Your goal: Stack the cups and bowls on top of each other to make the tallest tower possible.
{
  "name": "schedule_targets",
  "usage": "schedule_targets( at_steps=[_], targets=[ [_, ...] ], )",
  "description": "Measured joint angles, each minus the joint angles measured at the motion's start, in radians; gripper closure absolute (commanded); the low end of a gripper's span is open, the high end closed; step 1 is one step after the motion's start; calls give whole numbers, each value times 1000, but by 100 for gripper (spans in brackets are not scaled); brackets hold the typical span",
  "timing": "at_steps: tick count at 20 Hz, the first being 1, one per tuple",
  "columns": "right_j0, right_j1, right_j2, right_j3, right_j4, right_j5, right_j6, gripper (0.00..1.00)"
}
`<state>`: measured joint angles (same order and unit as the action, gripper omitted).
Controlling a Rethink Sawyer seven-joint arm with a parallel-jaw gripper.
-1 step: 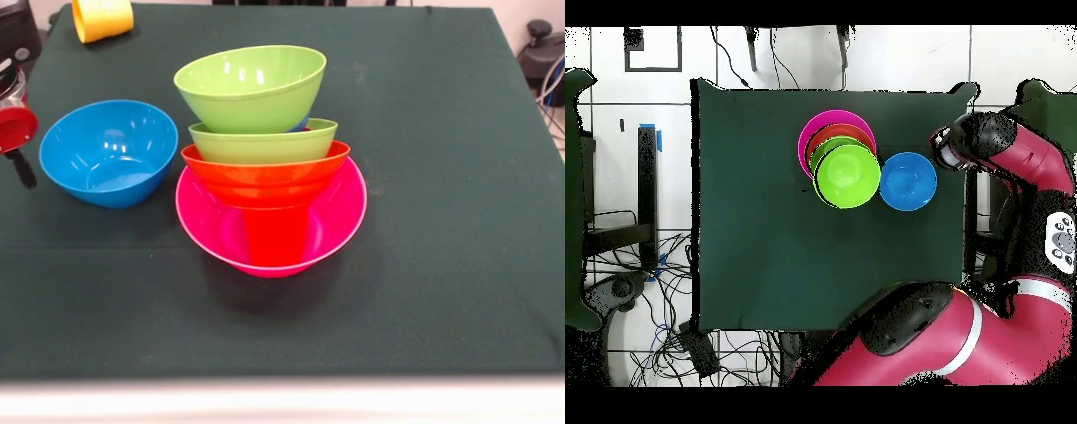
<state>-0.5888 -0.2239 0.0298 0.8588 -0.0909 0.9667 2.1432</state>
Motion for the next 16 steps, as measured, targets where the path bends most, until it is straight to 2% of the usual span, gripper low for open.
schedule_targets(
  at_steps=[16],
  targets=[
    [13, 7, -19, 58, 23, 0, 0, 0]
  ],
)
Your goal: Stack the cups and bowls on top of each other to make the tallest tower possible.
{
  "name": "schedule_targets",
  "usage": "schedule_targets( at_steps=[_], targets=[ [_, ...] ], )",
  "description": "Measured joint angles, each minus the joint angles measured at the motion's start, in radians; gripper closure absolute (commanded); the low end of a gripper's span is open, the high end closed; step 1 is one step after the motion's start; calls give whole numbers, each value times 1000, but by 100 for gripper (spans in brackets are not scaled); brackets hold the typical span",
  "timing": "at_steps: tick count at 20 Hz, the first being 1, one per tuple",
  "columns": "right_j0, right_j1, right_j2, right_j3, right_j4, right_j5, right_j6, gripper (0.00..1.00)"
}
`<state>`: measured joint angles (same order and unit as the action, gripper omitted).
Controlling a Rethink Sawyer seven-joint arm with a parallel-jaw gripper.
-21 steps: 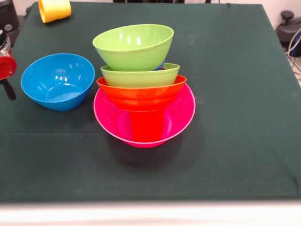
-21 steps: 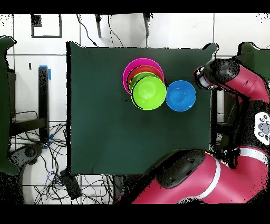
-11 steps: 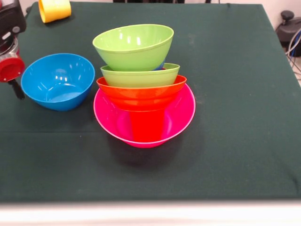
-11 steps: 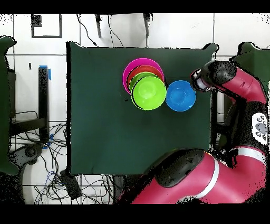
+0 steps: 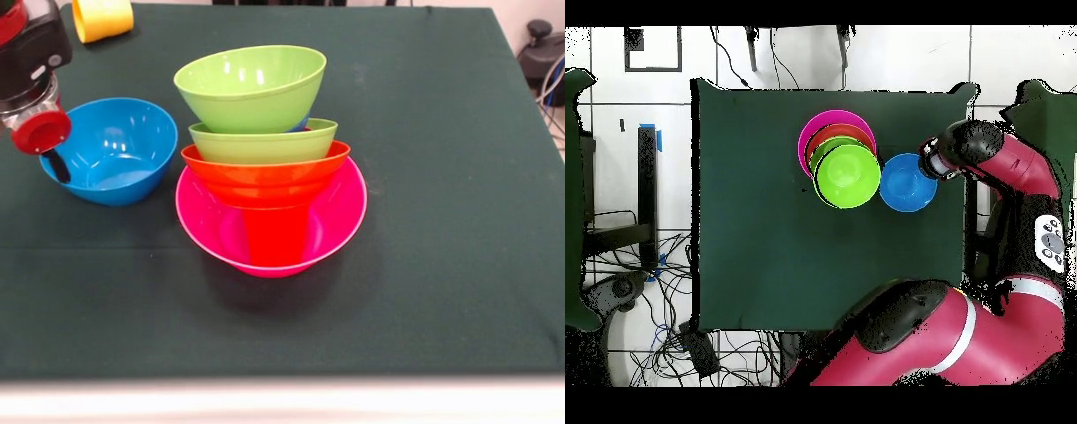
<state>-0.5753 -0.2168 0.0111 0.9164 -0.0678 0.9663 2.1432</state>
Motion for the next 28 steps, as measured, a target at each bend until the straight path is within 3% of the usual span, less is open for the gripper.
schedule_targets(
  at_steps=[28],
  targets=[
    [31, -29, -21, 59, 33, -59, 0, 0]
  ],
)
